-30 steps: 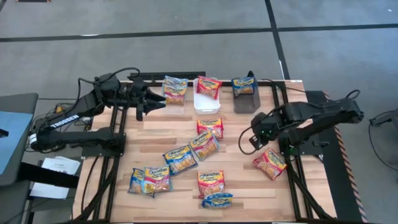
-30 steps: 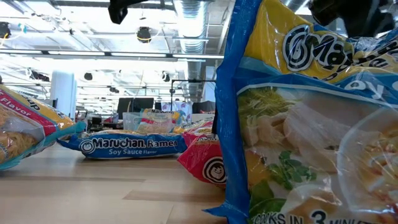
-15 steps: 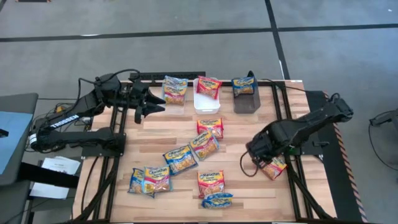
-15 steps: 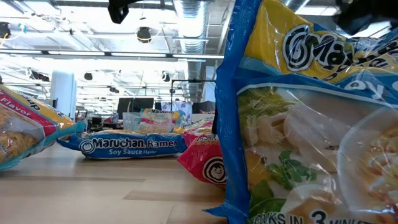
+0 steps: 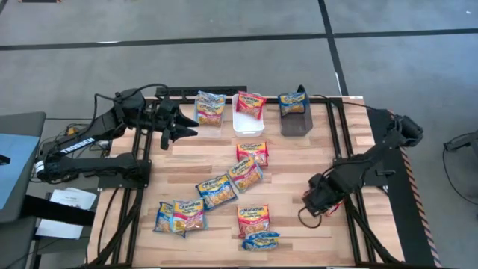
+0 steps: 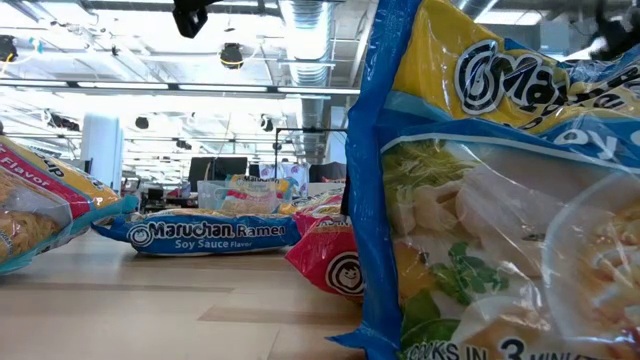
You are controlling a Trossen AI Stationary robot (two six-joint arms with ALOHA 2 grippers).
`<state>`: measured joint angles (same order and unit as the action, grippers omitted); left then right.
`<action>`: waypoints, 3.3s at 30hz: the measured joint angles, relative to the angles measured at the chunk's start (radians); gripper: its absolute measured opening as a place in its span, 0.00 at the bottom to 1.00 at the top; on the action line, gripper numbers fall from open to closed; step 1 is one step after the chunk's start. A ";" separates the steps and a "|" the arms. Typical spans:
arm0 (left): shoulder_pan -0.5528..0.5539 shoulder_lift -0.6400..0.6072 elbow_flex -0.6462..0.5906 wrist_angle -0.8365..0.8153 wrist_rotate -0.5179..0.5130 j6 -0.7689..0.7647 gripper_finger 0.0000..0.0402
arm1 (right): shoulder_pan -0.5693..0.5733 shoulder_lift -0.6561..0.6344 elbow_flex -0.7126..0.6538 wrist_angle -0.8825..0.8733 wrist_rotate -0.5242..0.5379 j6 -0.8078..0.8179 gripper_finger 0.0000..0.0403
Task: Sort Maruchan noodles
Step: Put the orange bag into the white bin
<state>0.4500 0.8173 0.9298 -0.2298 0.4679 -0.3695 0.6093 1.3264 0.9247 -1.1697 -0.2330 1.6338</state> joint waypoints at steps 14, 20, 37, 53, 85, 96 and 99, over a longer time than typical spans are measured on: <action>0.000 0.000 0.000 -0.006 -0.002 0.010 0.48 | 0.091 -0.149 -0.254 0.164 0.127 0.330 0.59; 0.000 0.000 0.000 -0.006 -0.003 0.010 0.48 | 0.087 -0.129 -0.326 0.263 0.126 0.350 0.59; 0.000 0.000 0.000 -0.008 -0.008 0.007 0.48 | 0.052 -0.130 -0.387 0.346 0.118 0.411 0.20; 0.000 0.000 0.000 -0.012 -0.008 0.020 0.48 | 0.028 -0.125 -0.309 0.303 0.176 0.370 0.01; 0.000 0.003 0.000 -0.003 -0.207 -0.065 0.48 | -0.370 -0.127 0.081 0.221 0.619 -0.441 0.00; 0.000 0.003 0.000 0.003 -0.299 -0.062 0.48 | -0.735 -0.128 0.179 0.340 0.640 -0.988 0.00; 0.000 0.003 0.000 0.003 -0.300 -0.062 0.48 | -0.817 -0.128 0.179 0.409 0.640 -1.108 0.00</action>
<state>0.4503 0.8200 0.9298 -0.2268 0.1680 -0.4313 -0.2074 1.1984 1.1038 -0.7604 0.4068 0.5256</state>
